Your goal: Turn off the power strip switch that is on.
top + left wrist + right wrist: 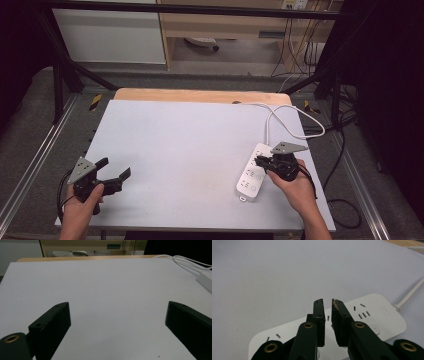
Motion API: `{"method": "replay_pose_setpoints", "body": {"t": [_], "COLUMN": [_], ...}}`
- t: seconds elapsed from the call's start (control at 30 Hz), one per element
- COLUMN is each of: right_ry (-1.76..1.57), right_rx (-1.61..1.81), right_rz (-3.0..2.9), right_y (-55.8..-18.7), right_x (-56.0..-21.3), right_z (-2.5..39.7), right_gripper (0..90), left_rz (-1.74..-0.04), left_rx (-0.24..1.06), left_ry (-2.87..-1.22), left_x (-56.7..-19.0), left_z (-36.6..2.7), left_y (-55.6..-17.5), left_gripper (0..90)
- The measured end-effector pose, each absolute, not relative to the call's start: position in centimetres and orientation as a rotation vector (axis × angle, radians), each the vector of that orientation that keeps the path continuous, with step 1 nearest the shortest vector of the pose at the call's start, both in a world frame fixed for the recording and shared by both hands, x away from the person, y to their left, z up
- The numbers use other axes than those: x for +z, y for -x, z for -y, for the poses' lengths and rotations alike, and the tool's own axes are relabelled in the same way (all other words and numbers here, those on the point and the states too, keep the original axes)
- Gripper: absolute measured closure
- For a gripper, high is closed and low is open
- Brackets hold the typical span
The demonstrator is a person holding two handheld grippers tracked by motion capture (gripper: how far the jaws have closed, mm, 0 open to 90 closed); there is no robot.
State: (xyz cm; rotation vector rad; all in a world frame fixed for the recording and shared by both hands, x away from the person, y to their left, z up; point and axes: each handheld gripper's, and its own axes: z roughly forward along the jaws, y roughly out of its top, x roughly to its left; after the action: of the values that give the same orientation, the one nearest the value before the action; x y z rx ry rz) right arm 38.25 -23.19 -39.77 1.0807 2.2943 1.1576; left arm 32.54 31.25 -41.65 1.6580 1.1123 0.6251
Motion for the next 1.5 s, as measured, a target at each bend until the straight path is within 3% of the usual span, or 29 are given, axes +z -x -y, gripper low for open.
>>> {"method": "replay_pose_setpoints", "body": {"t": [1.5], "right_ry": [-1.158], "right_rx": [1.078], "right_rz": [-2.253], "right_y": [-38.4], "right_x": [-42.2], "right_z": [24.6], "right_gripper": [90.0], "left_rz": [-1.106], "left_rx": [0.636], "left_ry": [-1.67], "left_x": [-41.6], "left_z": [-31.1], "left_y": [-32.5], "left_gripper": [5.9]}}
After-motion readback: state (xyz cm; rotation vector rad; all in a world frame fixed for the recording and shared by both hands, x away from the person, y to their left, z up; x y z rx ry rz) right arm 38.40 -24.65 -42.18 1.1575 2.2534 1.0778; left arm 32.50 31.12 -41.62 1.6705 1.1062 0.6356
